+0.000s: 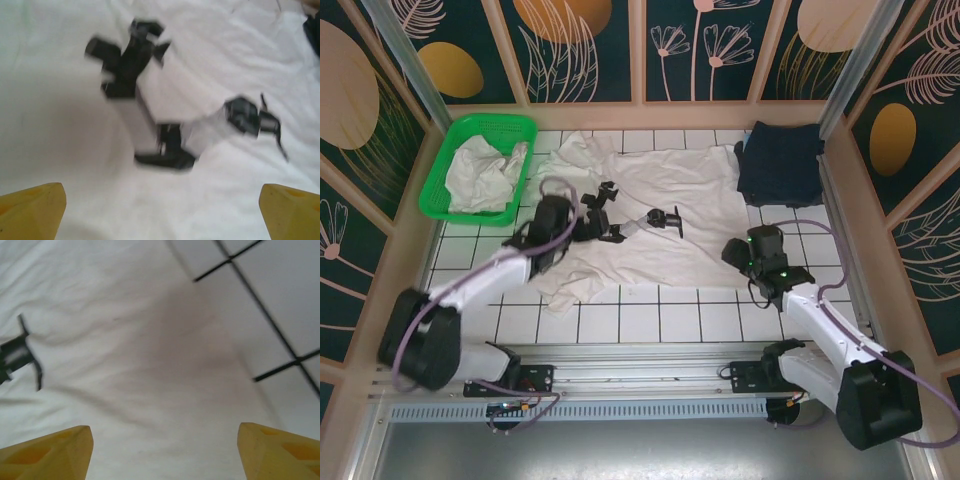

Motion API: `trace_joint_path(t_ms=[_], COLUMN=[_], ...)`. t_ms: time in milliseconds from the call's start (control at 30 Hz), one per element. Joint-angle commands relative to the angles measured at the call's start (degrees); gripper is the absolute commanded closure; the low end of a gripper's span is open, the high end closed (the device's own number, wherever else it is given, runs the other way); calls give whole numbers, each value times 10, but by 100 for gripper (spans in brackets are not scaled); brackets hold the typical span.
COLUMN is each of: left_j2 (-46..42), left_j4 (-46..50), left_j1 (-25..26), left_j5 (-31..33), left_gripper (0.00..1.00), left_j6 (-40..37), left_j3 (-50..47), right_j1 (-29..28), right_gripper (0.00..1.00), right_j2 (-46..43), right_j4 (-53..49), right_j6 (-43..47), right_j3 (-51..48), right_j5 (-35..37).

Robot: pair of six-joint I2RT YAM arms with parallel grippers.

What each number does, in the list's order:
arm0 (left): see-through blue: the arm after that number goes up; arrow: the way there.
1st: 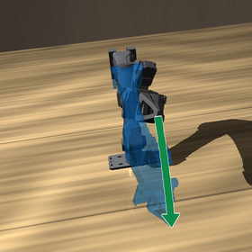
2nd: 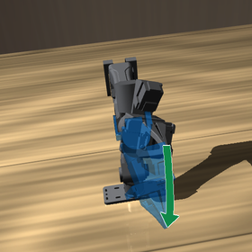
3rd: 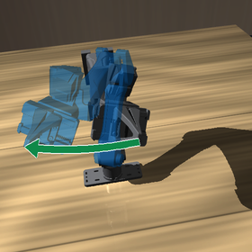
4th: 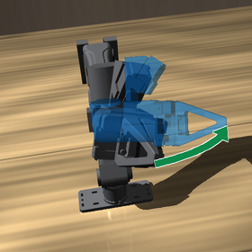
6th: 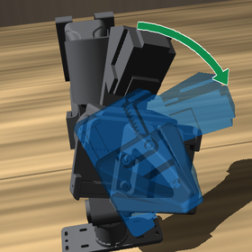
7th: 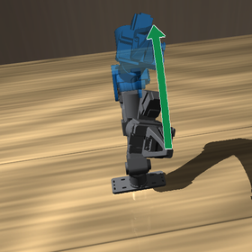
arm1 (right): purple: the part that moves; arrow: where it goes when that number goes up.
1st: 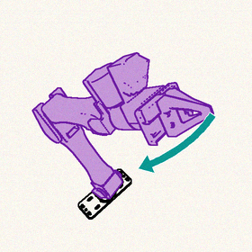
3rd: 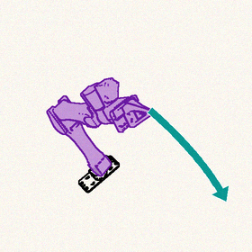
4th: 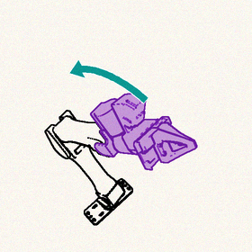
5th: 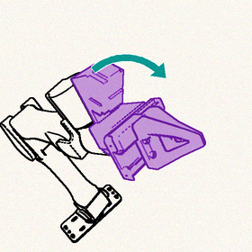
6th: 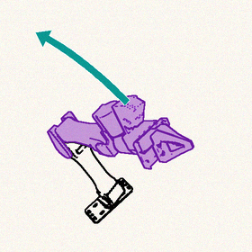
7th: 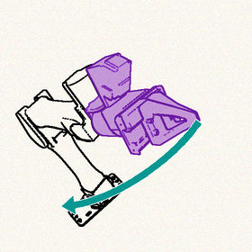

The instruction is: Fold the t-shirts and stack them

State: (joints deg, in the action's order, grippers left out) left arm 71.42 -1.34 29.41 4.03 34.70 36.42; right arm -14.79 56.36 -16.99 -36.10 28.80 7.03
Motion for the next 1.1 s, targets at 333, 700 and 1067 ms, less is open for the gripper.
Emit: trace_joint_path(t_ms=[333, 700, 1067], left_j2=[-126, -132, -96], left_j4=[83, 128, 145], left_j1=[124, 195, 211], left_j5=[48, 40, 52], left_gripper=[21, 39, 79], left_j6=[150, 185, 143], left_j3=[-143, -162, -106], right_j1=[57, 62, 68], right_gripper=[24, 24, 24], right_j2=[31, 15, 7], right_j4=[27, 28, 32], right_j6=[26, 31, 43], right_j3=[-16, -19, -27], right_j5=[-45, -46, -48])
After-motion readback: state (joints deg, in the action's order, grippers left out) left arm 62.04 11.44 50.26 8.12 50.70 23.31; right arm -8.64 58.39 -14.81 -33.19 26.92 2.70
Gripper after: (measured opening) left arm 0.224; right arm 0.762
